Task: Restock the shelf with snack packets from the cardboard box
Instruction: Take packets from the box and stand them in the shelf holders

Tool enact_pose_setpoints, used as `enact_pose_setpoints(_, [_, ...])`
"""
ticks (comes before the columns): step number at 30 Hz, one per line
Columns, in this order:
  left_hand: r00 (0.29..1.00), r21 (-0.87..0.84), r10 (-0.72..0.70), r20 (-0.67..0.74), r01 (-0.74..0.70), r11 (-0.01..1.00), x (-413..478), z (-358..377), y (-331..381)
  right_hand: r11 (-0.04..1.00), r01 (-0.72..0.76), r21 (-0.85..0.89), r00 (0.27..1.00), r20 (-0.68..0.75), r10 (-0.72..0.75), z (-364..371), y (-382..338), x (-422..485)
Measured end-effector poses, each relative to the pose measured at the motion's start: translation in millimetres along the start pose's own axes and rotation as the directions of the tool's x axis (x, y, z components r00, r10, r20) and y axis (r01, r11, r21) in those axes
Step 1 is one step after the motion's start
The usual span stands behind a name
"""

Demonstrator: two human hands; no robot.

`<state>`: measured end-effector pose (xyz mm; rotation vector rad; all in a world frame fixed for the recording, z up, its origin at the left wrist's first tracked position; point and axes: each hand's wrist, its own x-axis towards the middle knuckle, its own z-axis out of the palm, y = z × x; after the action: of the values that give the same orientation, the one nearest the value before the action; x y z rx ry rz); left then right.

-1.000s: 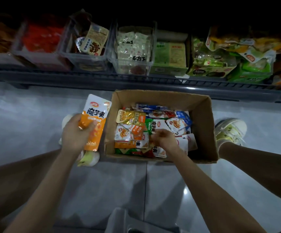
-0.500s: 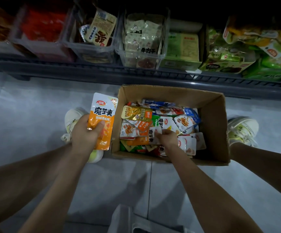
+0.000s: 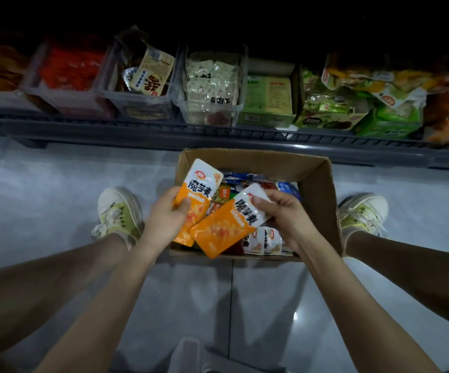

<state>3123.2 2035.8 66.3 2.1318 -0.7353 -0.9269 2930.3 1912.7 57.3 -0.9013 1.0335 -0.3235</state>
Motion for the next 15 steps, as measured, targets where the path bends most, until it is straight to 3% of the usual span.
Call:
enact_pose_setpoints(6, [0.978,-0.034,-0.046,0.206,0.054,0.998,-19,12,-5,0.996,0.066,0.056,0.998,-0.024,-0.064,42,21,0])
enact_pose_setpoints(8, [0.974,-0.066,-0.061,0.217,0.077,0.995,-24,13,-14,0.995,0.065,0.081,0.997,-0.046,-0.061,43,27,1])
enact_pose_setpoints(12, [0.996,-0.058,-0.084,-0.014,0.083,0.995,-20,4,-23,0.997,0.026,0.077,0.982,-0.189,-0.011,22,47,11])
enact_pose_setpoints(15, [0.977,-0.172,-0.127,-0.17,0.097,0.98,-13,-10,-25,0.989,-0.066,-0.13,0.923,-0.386,0.011,-12,72,31])
